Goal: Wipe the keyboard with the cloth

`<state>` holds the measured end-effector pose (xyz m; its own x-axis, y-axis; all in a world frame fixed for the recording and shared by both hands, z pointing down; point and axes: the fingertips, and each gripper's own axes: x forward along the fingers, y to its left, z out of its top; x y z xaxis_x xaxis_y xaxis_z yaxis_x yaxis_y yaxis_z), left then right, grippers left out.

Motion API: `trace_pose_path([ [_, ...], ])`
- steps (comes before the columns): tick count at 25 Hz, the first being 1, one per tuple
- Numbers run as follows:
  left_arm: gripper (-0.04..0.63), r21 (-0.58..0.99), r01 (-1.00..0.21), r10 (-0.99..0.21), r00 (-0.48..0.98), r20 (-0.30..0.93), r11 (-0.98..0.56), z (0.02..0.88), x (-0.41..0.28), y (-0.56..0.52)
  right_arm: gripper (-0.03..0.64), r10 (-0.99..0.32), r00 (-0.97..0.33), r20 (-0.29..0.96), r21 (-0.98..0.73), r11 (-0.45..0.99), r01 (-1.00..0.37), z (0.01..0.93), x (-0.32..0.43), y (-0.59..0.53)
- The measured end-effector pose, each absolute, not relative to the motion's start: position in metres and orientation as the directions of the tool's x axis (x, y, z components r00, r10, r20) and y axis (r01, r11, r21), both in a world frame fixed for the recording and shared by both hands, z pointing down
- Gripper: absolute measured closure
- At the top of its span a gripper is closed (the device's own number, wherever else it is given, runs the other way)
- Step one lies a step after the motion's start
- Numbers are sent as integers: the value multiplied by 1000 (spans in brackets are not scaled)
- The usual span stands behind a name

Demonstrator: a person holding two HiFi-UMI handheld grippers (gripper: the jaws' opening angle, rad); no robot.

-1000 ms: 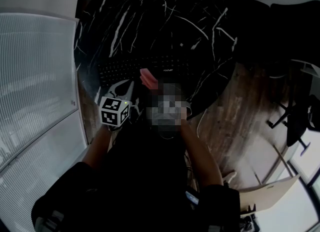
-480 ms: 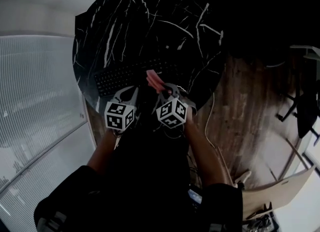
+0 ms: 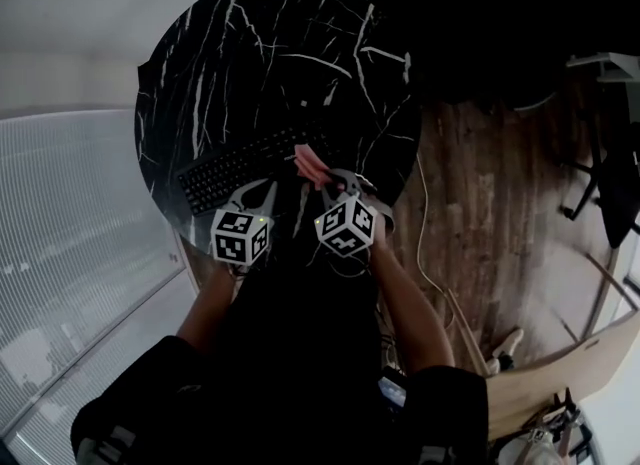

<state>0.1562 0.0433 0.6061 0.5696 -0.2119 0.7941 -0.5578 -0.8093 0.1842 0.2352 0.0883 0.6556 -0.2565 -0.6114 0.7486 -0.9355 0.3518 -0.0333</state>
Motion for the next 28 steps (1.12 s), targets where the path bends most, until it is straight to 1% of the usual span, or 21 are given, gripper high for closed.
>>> trace_pose_path([
  [11,597,194,-524,-183,583,791,-830,609,178,52,611,-612,-233,756,-117,224,-968,663,270,104],
  [17,597,197,-543,-190,575,795,-817,613,175,48,611,-650,-171,741,-79,168,-983,661,288,101],
  [22,597,196,-557,-202,573,794,-807,612,174,45,611,-676,-152,722,-139,74,-988,653,305,93],
  [28,597,200,-566,-205,571,795,-800,613,172,42,611,-667,-147,730,-145,58,-988,654,313,79],
])
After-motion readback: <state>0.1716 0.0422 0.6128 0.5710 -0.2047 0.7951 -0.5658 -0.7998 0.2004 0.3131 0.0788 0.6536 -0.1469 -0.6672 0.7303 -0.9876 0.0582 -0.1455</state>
